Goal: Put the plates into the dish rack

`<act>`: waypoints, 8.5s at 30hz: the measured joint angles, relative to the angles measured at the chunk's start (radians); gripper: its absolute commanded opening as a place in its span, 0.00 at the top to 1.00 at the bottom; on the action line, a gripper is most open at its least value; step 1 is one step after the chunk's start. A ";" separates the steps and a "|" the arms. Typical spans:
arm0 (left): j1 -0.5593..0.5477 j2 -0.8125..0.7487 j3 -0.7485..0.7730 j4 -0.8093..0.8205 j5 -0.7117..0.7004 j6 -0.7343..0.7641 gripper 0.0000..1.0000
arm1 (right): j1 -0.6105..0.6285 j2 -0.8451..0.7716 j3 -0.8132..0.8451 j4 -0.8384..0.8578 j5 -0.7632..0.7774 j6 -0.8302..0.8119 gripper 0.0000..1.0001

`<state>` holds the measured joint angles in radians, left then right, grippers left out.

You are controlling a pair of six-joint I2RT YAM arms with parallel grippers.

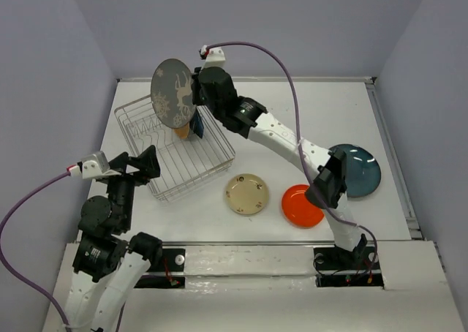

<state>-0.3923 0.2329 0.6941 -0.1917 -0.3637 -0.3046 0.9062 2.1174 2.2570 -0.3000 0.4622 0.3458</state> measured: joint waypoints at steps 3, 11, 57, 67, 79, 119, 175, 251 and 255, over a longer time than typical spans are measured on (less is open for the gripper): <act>-0.006 -0.011 0.000 0.000 -0.013 0.000 0.01 | 0.028 0.093 0.110 -0.037 0.079 -0.026 0.93; -0.019 -0.020 0.000 0.000 -0.032 0.000 0.01 | 0.084 0.220 0.226 -0.041 0.269 -0.161 0.93; -0.006 -0.022 0.000 0.000 -0.029 -0.001 0.01 | 0.156 0.341 0.056 0.305 0.324 -0.421 0.25; -0.005 -0.013 0.000 -0.001 -0.007 -0.001 0.01 | 0.129 -0.419 -0.721 0.309 0.008 -0.171 0.35; -0.008 -0.012 0.000 0.000 0.047 -0.004 0.01 | -0.576 -1.270 -1.741 0.202 -0.056 0.405 0.31; -0.229 -0.152 0.000 -0.023 0.002 -0.004 0.01 | -1.244 -1.355 -2.004 -0.006 -0.171 0.812 0.29; -0.004 0.013 0.000 -0.007 0.024 -0.003 0.01 | -0.277 -0.869 -1.119 0.300 -0.124 0.150 0.93; -0.010 -0.046 0.000 -0.065 -0.201 -0.067 0.01 | 0.229 0.229 -0.131 0.520 0.377 -0.426 0.38; -0.009 -0.046 0.000 -0.061 -0.178 -0.055 0.01 | 0.229 -0.124 -0.509 0.512 0.244 -0.311 0.31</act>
<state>-0.4015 0.1867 0.6941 -0.2527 -0.5415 -0.3599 1.1347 1.9934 1.7477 0.2115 0.7059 0.0345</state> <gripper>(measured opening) 0.990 0.663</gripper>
